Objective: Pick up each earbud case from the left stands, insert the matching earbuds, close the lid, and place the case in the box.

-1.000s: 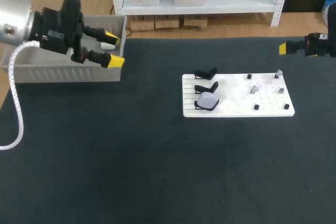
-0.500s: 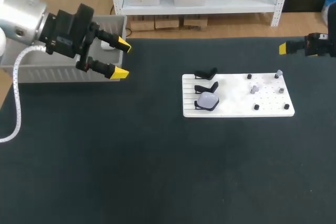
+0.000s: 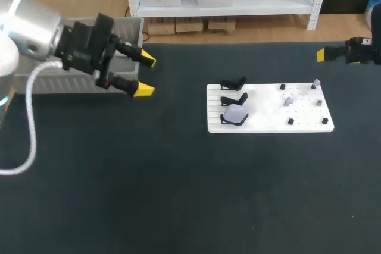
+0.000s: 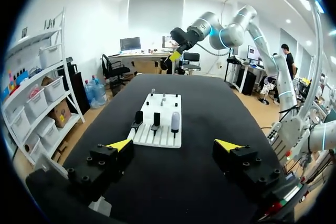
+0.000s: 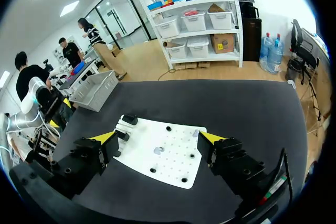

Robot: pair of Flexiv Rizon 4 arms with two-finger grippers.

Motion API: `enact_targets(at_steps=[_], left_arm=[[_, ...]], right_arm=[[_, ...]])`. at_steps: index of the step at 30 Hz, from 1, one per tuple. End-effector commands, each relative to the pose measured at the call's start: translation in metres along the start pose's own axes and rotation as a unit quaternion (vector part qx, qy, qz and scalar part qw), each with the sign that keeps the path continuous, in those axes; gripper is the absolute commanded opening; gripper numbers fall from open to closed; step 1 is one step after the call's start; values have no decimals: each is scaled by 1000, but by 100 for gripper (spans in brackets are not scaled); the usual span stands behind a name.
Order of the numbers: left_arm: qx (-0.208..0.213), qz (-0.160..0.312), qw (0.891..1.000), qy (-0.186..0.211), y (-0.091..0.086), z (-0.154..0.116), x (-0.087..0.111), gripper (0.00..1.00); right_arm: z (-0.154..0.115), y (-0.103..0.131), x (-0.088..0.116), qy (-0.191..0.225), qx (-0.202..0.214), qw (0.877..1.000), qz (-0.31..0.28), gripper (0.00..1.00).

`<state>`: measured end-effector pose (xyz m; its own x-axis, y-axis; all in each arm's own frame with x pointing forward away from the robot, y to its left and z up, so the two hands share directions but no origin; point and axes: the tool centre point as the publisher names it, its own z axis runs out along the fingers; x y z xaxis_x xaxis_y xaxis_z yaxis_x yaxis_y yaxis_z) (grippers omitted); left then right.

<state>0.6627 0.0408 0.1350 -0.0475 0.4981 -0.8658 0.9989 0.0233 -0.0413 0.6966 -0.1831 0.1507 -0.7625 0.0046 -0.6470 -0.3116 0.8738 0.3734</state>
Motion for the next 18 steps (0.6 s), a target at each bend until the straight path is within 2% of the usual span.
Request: enact_targets(at_steps=[1,8,18], left_arm=[[-3,8,1000,-16,-8,20,7,100],[13,18,1000,-9,-16,51,8,100],[36,1,999,-3,-18,86,9,100]], right_arm=[[1,-1,0,0,-2,1000,0,100],[1,-1,0,0,-2,1000,0,100],[1,-1,0,0,-2,1000,0,100]])
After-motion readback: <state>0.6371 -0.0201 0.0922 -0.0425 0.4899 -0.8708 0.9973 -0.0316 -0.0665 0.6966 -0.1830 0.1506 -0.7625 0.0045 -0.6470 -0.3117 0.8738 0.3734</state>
